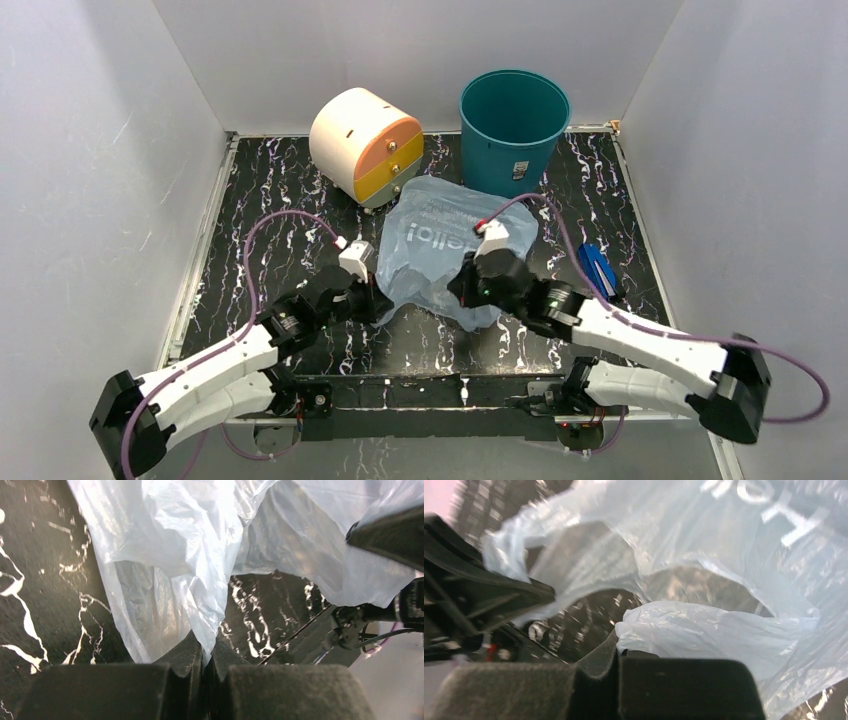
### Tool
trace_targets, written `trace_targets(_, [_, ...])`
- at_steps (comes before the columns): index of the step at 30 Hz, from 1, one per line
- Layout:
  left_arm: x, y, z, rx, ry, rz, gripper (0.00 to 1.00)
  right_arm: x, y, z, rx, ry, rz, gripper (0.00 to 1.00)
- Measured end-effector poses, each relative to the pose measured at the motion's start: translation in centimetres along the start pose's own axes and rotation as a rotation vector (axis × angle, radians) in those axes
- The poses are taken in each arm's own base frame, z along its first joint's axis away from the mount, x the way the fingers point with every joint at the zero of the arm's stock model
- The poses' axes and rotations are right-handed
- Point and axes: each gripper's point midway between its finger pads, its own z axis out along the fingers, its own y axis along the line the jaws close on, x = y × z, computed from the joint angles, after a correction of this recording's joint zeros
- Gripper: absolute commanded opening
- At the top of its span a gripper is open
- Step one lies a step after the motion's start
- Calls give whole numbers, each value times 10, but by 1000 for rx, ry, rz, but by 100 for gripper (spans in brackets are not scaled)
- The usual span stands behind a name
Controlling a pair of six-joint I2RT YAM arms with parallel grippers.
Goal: Put the trash bags into the trash bin
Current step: Unfold the trash bag at the center of the board.
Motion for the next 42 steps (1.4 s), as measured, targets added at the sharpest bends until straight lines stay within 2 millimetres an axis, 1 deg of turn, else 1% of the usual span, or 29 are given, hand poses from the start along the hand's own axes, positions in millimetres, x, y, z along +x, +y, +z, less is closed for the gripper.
trace_targets(2, [-13,-8,-5,15,-32,6,0,-27,3,-12,-81,-76,67,0])
trace_targets(4, [-23,-14,-10,30,-59,10,0,-47,8,-24,-161,-134,106,0])
trace_targets(7, [-27,-18,-12,48,-72,12,0,-64,22,-37,-279,-176,140,0])
trace_targets(8, [-26,-20,-12,62,-68,11,0,-65,26,-38,-311,-181,152,0])
trace_targets(10, [-26,-29,-9,107,-63,3,0,-61,30,-35,-359,-174,185,0])
trace_targets(11, [-26,-35,-6,136,-61,-5,0,-55,32,-31,-384,-163,208,0])
trace_targets(15, [-19,-56,8,275,-53,-63,0,-20,31,-10,-417,-64,297,0])
trace_targets(16, [-16,-60,11,307,-52,-82,3,-14,31,-6,-415,-36,313,0])
trace_targets(18, [-11,-64,14,354,-49,-108,4,-10,34,0,-423,-9,334,0])
trace_targets(20, [-10,-70,16,390,-52,-125,7,-11,39,0,-441,-5,352,0])
trace_targets(22, [-14,-78,16,435,-67,-135,16,-16,44,-2,-466,-16,363,0])
trace_targets(25, [-22,-91,15,500,-90,-140,23,-25,50,-5,-500,-40,379,0])
trace_targets(28, [-25,-102,15,555,-96,-149,28,-31,55,-7,-525,-59,394,0])
trace_targets(32, [-24,-112,15,610,-84,-150,33,-35,57,-7,-538,-70,402,0])
trace_targets(37, [-26,-117,5,652,-113,-145,43,-38,55,-6,-525,-86,417,0])
trace_targets(42, [-24,-113,-8,670,-148,-145,48,-49,56,-13,-533,-127,433,0])
